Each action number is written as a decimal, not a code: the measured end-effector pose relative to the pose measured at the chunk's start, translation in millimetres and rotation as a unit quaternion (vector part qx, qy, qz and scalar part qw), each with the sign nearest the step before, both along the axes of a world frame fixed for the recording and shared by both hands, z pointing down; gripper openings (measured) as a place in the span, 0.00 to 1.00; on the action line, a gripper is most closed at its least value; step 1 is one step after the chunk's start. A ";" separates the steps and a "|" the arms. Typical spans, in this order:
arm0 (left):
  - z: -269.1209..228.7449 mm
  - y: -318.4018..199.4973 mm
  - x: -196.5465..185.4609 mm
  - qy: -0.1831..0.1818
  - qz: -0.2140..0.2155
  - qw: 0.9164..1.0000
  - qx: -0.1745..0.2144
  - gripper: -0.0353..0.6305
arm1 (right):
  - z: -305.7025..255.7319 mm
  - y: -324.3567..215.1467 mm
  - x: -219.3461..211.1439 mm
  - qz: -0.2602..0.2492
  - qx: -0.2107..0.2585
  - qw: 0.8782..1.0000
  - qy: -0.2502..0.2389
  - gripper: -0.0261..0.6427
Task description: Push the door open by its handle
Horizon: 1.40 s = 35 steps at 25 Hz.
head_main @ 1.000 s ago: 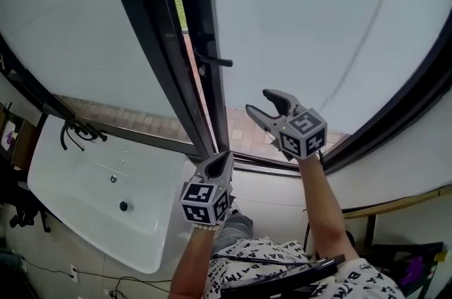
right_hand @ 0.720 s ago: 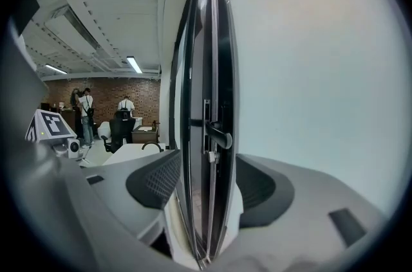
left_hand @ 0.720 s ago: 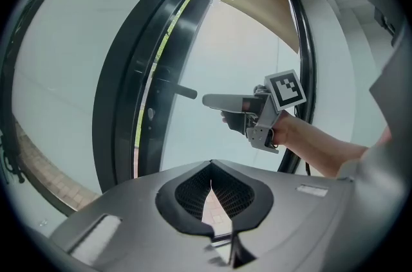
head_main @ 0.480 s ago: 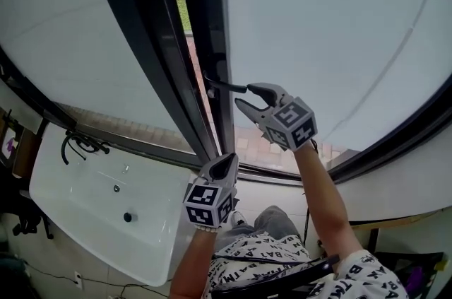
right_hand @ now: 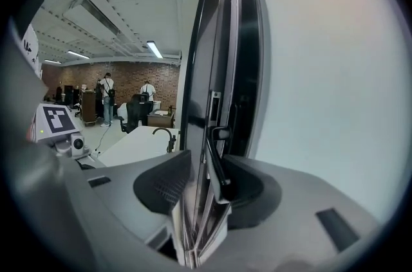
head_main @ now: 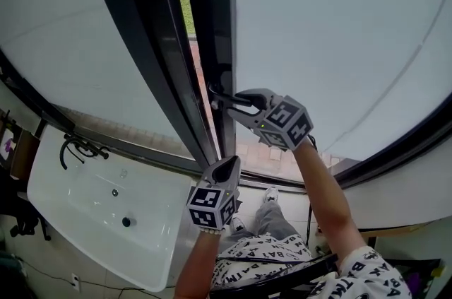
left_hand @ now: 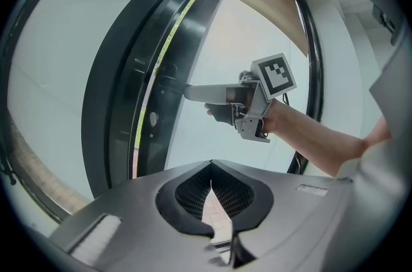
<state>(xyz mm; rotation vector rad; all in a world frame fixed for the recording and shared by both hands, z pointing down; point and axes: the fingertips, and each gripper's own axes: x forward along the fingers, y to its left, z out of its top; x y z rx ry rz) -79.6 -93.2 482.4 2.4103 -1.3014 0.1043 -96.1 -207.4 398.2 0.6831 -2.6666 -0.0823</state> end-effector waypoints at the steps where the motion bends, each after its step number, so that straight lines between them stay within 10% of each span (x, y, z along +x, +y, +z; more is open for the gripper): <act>1: 0.5 -1.2 0.3 0.000 0.000 1.000 0.000 0.04 | -0.6 -0.1 -1.0 -0.004 0.001 1.000 0.003 0.28; 8: 1.1 -9.2 -2.6 0.003 -0.006 1.000 -0.003 0.04 | -2.8 -1.4 -1.8 -0.016 0.009 0.999 0.029 0.15; 35: -9.6 -71.0 41.9 -0.017 0.005 1.000 0.004 0.04 | -1.6 -77.0 8.8 -0.016 -0.046 0.998 -0.032 0.14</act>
